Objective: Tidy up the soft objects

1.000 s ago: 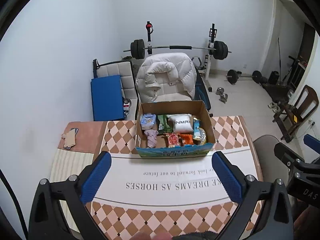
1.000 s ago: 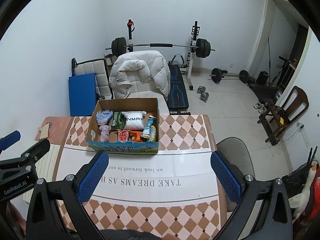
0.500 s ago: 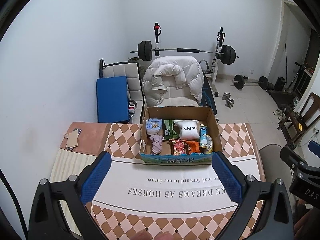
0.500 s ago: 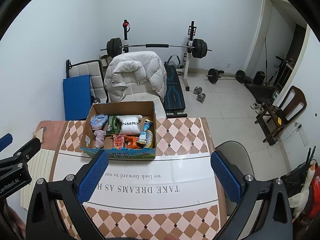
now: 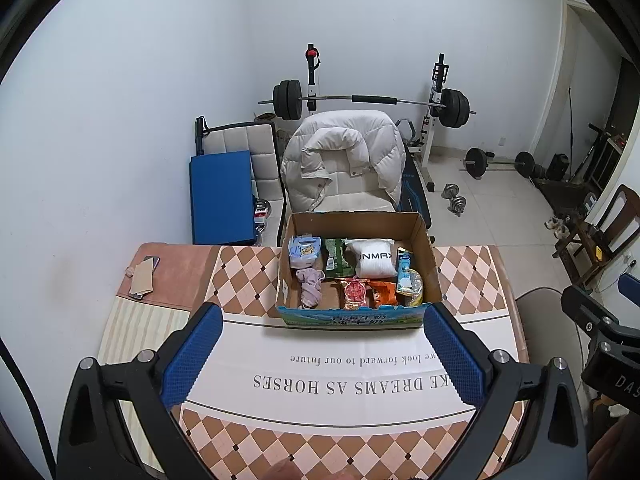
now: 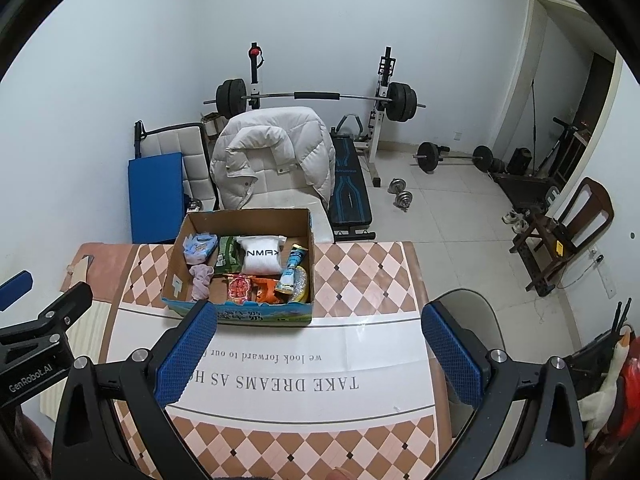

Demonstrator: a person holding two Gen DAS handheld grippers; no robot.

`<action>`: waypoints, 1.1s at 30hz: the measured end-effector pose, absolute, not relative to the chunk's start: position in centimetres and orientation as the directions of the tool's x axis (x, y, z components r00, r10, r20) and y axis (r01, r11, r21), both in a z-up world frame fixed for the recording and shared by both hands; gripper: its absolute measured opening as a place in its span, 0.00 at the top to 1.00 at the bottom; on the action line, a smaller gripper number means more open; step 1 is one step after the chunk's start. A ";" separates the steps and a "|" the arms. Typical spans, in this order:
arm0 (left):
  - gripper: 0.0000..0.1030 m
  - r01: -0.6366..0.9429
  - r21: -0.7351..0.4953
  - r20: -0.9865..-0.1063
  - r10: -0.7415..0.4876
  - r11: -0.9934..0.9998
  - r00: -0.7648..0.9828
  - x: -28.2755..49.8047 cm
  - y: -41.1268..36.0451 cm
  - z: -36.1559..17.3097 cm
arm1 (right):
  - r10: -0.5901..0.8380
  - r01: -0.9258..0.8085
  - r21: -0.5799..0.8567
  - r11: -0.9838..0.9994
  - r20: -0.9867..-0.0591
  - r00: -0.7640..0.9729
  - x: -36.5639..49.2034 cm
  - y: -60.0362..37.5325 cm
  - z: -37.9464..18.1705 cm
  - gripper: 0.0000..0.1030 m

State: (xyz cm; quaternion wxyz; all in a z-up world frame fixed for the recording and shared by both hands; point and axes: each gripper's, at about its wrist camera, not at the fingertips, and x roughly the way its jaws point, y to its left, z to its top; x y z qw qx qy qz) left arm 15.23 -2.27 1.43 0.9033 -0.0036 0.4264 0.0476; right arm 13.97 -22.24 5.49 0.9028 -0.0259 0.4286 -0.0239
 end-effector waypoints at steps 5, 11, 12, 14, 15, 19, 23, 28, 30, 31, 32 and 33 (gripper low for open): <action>0.00 -0.088 0.036 -0.772 0.083 0.996 0.631 15.2 -2.3 1.5 | -0.061 0.015 -0.066 0.998 -0.772 0.632 14.0 -22.1 5.7 0.00; 0.00 -0.090 0.038 -0.772 0.086 0.995 0.629 15.2 -2.3 1.5 | -0.062 0.016 -0.067 0.998 -0.773 0.631 14.0 -22.0 5.8 0.00; 0.00 -0.089 0.038 -0.773 0.085 0.995 0.629 15.2 -2.3 1.5 | -0.061 0.015 -0.066 0.998 -0.773 0.631 14.0 -22.0 5.8 0.00; 0.00 -0.090 0.036 -0.772 0.085 0.995 0.629 15.2 -2.3 1.5 | -0.061 0.015 -0.066 0.998 -0.774 0.630 14.0 -22.0 5.8 0.00; 0.00 -0.089 0.035 -0.772 0.083 0.995 0.630 15.3 -2.4 1.5 | -0.062 0.015 -0.067 0.998 -0.774 0.630 14.0 -22.0 5.8 0.00; 0.00 -0.089 0.034 -0.768 0.083 0.995 0.635 15.3 -2.4 1.6 | -0.060 0.015 -0.065 0.998 -0.774 0.630 14.1 -22.0 5.8 0.00; 0.00 -0.087 0.026 -0.765 0.076 0.996 0.639 15.1 -2.3 1.6 | -0.061 0.014 -0.067 0.998 -0.774 0.630 14.1 -22.0 5.8 0.00; 0.00 -0.088 0.027 -0.766 0.077 0.996 0.638 15.1 -2.3 1.6 | -0.059 0.012 -0.066 0.998 -0.774 0.631 14.1 -22.0 5.8 0.00; 0.00 -0.087 0.025 -0.767 0.075 0.996 0.637 15.1 -2.3 1.6 | -0.059 0.011 -0.066 0.998 -0.773 0.631 14.2 -22.0 5.8 0.00; 0.00 -0.085 0.023 -0.768 0.072 0.996 0.637 15.1 -2.3 1.6 | -0.059 0.011 -0.067 0.998 -0.774 0.631 14.2 -22.0 5.9 0.00; 0.00 -0.084 0.021 -0.769 0.070 0.996 0.636 15.0 -2.3 1.6 | -0.060 0.013 -0.067 0.998 -0.773 0.632 14.2 -22.0 5.9 0.00; 0.00 -0.084 0.019 -0.768 0.068 0.996 0.636 14.9 -2.3 1.6 | -0.058 0.011 -0.067 0.998 -0.772 0.632 14.3 -22.0 5.8 0.00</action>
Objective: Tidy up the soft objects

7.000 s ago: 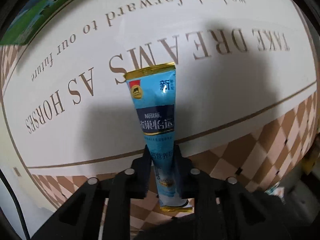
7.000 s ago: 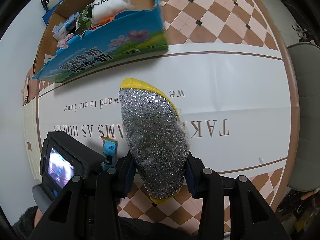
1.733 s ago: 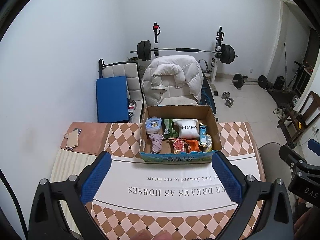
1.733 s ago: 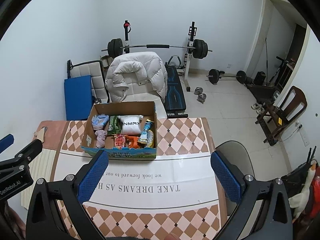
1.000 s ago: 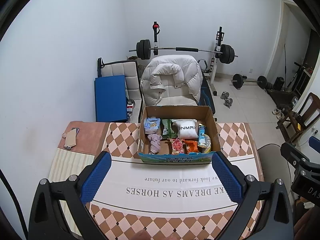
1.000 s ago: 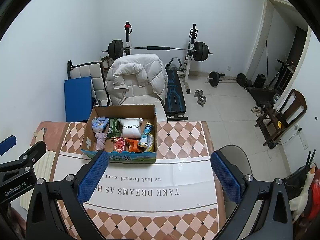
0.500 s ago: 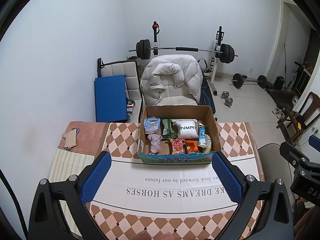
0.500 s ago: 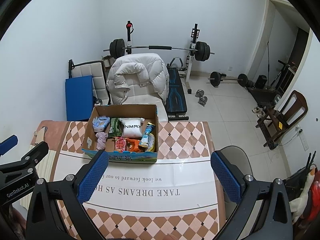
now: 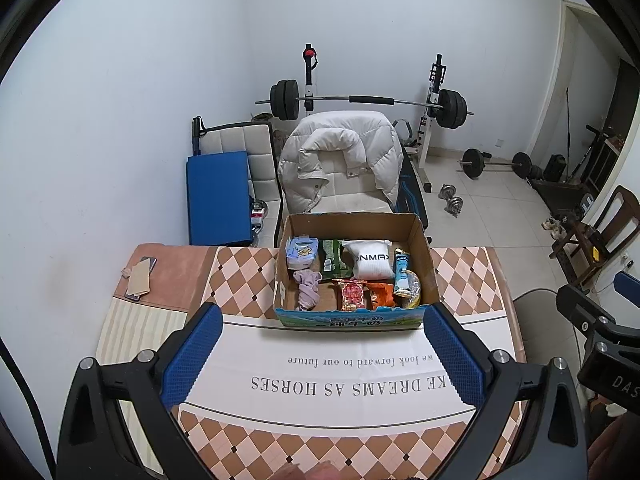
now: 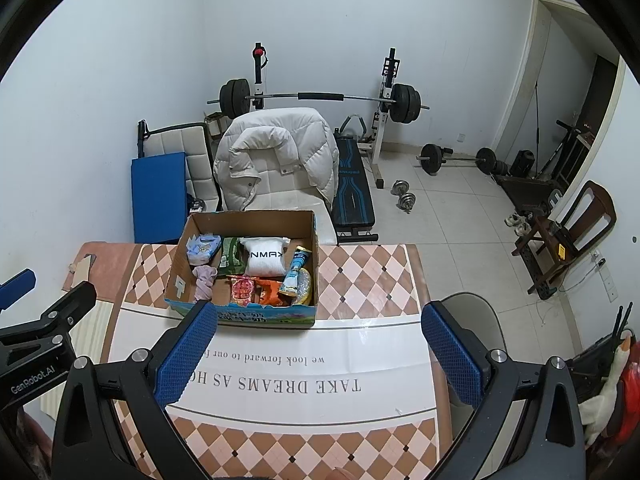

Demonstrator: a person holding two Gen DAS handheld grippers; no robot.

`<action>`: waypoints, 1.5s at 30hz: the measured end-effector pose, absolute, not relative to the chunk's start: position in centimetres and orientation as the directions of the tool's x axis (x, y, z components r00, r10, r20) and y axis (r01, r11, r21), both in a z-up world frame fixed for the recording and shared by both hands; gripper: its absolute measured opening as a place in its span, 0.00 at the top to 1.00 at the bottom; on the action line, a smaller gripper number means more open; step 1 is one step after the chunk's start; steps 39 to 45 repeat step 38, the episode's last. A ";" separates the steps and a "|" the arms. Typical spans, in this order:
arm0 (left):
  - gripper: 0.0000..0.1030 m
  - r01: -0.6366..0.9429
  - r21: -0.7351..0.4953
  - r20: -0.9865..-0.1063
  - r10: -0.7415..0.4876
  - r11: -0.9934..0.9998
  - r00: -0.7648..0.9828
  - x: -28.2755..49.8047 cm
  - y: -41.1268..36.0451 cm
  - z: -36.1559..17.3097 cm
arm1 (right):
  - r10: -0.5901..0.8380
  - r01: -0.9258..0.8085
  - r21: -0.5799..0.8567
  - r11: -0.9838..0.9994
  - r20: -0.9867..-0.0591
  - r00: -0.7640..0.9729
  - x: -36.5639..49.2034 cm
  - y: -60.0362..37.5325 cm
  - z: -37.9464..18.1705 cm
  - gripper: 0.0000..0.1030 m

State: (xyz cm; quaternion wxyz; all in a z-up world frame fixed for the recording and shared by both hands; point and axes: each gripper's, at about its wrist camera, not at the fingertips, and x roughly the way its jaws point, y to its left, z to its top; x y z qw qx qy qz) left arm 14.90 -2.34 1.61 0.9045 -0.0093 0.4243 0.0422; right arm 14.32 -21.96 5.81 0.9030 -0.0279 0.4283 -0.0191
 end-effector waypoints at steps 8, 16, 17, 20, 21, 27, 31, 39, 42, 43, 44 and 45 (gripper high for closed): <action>0.00 -0.084 0.017 -0.775 0.066 0.996 0.629 15.2 -1.9 1.6 | -0.054 0.006 -0.065 0.998 -0.775 0.630 14.5 -21.7 5.7 0.00; 0.00 -0.080 0.004 -0.778 0.054 0.997 0.626 15.3 -1.7 1.6 | -0.046 -0.008 -0.065 0.998 -0.779 0.626 14.9 -21.4 5.4 0.00; 0.00 -0.081 0.006 -0.778 0.056 0.997 0.625 15.4 -1.7 1.6 | -0.046 -0.007 -0.064 0.998 -0.779 0.626 14.9 -21.4 5.4 0.00; 0.00 -0.081 0.005 -0.780 0.055 0.997 0.623 15.4 -1.8 1.6 | -0.045 -0.009 -0.065 0.998 -0.779 0.625 15.0 -21.4 5.4 0.00; 0.00 -0.080 0.005 -0.781 0.053 0.997 0.622 15.5 -1.8 1.6 | -0.045 -0.009 -0.065 0.998 -0.779 0.625 15.0 -21.4 5.3 0.00; 0.00 -0.080 0.007 -0.779 0.055 0.997 0.625 15.5 -1.9 1.7 | -0.042 -0.011 -0.063 0.998 -0.780 0.625 15.0 -21.4 5.4 0.00; 0.00 -0.076 0.009 -0.783 0.055 0.997 0.619 15.6 -1.9 1.6 | -0.044 -0.011 -0.064 0.998 -0.779 0.626 15.0 -21.4 5.4 0.00; 0.00 -0.068 0.021 -0.769 0.060 0.997 0.636 15.7 -1.8 2.1 | -0.039 -0.012 -0.060 0.998 -0.780 0.625 15.1 -21.3 5.4 0.00; 0.00 -0.068 0.021 -0.769 0.060 0.997 0.636 15.7 -1.8 2.1 | -0.039 -0.012 -0.060 0.998 -0.780 0.625 15.1 -21.3 5.4 0.00; 0.00 -0.068 0.021 -0.769 0.060 0.997 0.636 15.7 -1.8 2.1 | -0.039 -0.012 -0.060 0.998 -0.780 0.625 15.1 -21.3 5.4 0.00; 0.00 -0.068 0.021 -0.769 0.060 0.997 0.636 15.7 -1.8 2.1 | -0.039 -0.012 -0.060 0.998 -0.780 0.625 15.1 -21.3 5.4 0.00; 0.00 -0.068 0.021 -0.769 0.060 0.997 0.636 15.7 -1.8 2.1 | -0.039 -0.012 -0.060 0.998 -0.780 0.625 15.1 -21.3 5.4 0.00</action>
